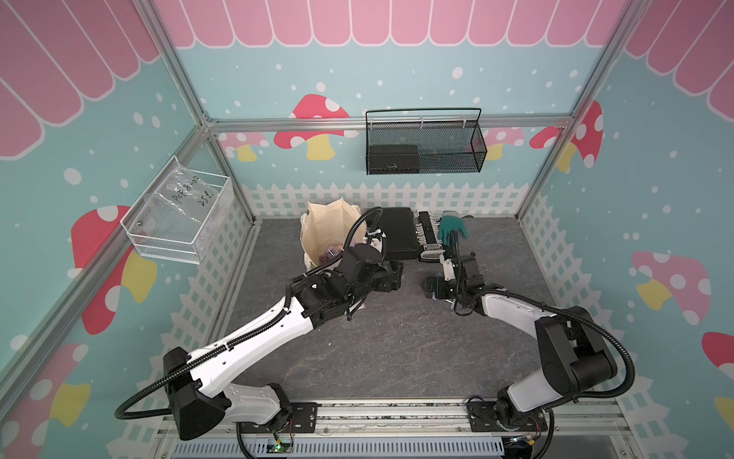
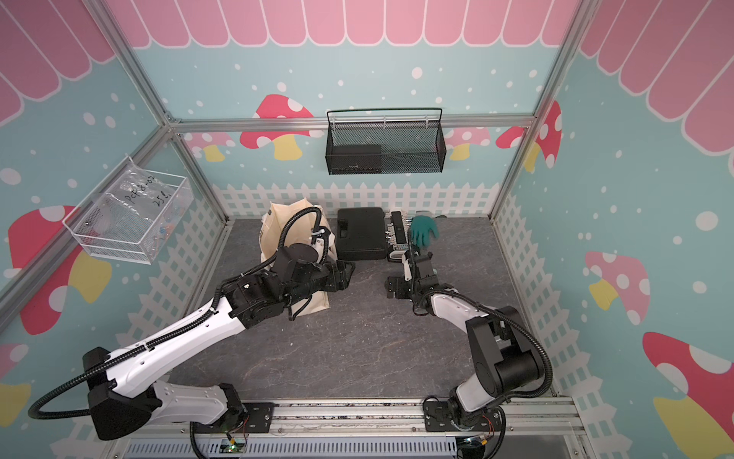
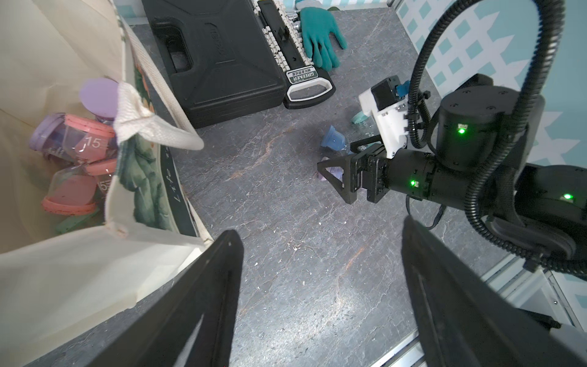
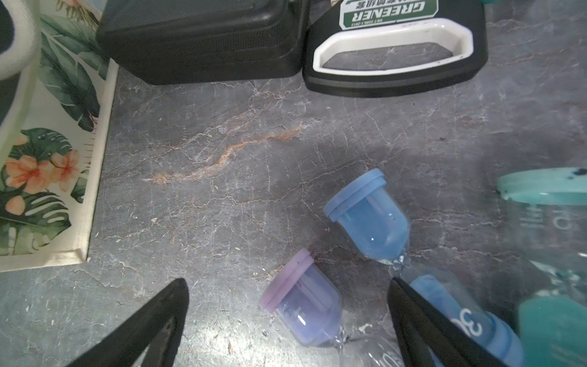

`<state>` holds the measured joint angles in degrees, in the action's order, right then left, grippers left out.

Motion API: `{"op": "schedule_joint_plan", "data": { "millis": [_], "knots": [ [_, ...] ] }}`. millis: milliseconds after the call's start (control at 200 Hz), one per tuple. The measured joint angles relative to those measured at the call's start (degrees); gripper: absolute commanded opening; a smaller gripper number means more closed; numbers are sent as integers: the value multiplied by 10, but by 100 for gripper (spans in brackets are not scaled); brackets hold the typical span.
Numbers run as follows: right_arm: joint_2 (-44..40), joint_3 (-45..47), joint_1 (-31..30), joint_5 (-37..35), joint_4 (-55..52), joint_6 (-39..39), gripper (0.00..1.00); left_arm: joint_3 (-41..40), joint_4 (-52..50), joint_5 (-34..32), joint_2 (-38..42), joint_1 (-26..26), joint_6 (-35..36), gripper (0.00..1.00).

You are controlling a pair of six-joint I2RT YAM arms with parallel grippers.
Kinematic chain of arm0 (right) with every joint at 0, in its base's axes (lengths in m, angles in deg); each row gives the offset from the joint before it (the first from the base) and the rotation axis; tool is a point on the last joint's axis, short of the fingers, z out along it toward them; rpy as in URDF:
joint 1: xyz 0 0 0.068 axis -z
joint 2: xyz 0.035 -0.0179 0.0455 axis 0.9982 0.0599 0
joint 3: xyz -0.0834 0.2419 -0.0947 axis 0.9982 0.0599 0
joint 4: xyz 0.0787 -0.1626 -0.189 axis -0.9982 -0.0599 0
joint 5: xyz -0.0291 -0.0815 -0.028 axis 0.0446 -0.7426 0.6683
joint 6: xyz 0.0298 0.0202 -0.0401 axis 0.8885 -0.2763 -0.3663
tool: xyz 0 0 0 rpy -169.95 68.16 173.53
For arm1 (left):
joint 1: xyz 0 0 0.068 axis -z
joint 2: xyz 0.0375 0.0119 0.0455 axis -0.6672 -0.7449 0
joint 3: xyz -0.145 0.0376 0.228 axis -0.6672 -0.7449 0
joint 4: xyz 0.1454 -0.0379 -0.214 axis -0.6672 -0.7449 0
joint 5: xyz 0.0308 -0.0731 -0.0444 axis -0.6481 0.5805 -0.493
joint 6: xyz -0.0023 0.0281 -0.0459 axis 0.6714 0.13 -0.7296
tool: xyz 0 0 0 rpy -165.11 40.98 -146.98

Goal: Put the hourglass into the canvas bag
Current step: Pick up the hourglass from the center of the board.

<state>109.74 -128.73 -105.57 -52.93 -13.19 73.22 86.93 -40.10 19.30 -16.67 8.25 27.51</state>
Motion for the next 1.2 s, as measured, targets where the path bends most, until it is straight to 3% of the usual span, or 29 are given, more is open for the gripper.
{"op": "schedule_joint_plan", "data": {
  "millis": [730,1201],
  "knots": [
    [-14,58,-29,19,-64,18,91,-14,17,9,-11,2,-13,78],
    [-32,74,-50,10,-77,22,77,-14,17,9,-11,2,-13,78]
  ]
}}
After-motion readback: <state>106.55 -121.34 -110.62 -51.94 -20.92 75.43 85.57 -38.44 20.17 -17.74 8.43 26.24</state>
